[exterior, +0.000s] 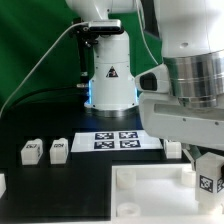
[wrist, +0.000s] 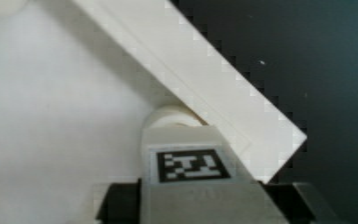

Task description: Assemble one leg

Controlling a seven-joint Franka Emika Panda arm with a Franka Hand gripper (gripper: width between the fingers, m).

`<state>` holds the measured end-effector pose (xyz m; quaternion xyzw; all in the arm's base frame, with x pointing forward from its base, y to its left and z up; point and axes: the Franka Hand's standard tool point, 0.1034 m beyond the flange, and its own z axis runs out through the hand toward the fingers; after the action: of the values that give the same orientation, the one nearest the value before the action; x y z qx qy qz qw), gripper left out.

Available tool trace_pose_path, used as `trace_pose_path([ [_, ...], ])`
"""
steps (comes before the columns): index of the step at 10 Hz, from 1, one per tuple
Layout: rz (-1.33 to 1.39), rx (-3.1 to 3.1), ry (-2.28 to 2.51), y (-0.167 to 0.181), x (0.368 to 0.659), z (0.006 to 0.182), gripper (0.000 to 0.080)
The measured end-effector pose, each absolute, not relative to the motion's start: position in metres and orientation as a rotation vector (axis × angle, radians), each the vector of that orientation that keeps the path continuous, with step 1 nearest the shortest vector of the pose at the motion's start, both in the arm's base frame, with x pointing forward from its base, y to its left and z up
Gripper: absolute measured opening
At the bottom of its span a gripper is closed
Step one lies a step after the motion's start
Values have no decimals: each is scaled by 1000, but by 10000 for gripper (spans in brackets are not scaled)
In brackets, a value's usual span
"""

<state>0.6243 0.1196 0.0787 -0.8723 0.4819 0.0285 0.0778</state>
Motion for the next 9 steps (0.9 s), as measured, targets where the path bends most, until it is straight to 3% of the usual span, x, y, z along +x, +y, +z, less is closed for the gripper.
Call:
trace_pose_path([
  [6, 111, -2140, 1984, 122, 623, 76, 300],
  [7, 106, -2175, 1943, 122, 623, 76, 356],
  [8, 107, -2173, 1944, 123, 623, 76, 522],
  [9, 99, -2346, 1755, 122, 621, 76, 522],
])
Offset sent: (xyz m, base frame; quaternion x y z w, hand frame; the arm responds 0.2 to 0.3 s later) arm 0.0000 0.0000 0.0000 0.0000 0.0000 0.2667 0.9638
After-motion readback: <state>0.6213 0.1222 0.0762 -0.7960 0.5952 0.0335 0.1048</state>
